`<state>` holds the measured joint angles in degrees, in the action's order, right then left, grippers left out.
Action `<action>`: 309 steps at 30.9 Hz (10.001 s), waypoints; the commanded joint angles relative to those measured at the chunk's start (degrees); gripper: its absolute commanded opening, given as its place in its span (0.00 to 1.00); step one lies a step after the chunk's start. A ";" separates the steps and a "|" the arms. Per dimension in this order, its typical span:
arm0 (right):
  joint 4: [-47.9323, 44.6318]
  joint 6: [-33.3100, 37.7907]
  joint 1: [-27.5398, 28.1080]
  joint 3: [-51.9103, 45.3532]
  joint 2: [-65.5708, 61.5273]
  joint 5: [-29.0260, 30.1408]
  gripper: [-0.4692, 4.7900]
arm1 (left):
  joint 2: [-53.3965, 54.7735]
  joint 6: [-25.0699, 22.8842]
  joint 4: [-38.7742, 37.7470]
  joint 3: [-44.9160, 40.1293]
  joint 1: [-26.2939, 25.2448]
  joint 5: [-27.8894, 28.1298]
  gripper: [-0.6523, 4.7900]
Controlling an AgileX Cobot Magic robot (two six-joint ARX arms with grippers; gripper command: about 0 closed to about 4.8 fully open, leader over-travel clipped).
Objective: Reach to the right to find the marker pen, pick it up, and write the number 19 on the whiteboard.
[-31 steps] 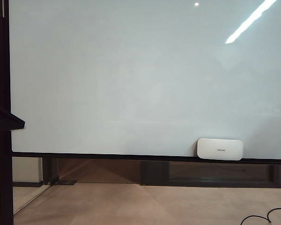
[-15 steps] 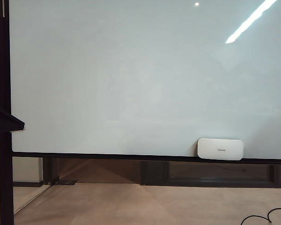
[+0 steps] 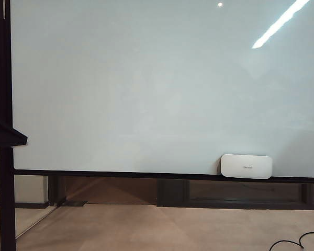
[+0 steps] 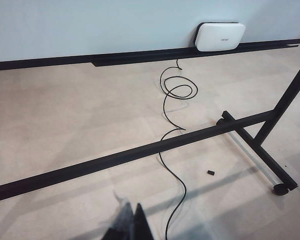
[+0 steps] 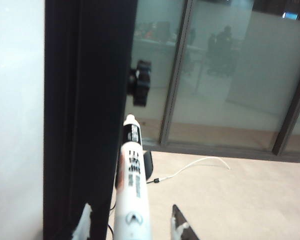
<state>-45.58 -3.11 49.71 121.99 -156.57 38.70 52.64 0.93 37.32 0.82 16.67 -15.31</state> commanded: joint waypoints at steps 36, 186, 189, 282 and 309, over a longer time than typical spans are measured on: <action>0.31 0.28 -1.53 5.95 -3.56 -2.49 0.48 | -0.07 0.63 0.07 0.24 0.04 0.09 0.11; 61.40 -2.86 -78.55 5.77 49.64 -48.33 0.09 | -36.13 -2.62 -46.73 47.47 -2.08 -12.81 0.11; 60.65 -2.91 -79.43 5.77 49.64 -50.58 0.09 | -36.13 -2.60 -46.86 47.54 -2.08 -12.83 0.11; 40.00 -9.53 -78.75 -1.22 45.00 -50.75 0.09 | -35.39 -7.02 -43.60 47.30 -2.08 -2.47 0.11; 58.05 -6.08 -78.47 -1.22 40.28 -50.23 0.09 | -35.41 -8.02 -43.21 47.32 -2.08 -2.27 0.11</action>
<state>12.53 -9.63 -29.17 120.57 -116.36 -10.20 17.23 -6.85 -6.61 47.90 14.52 -17.76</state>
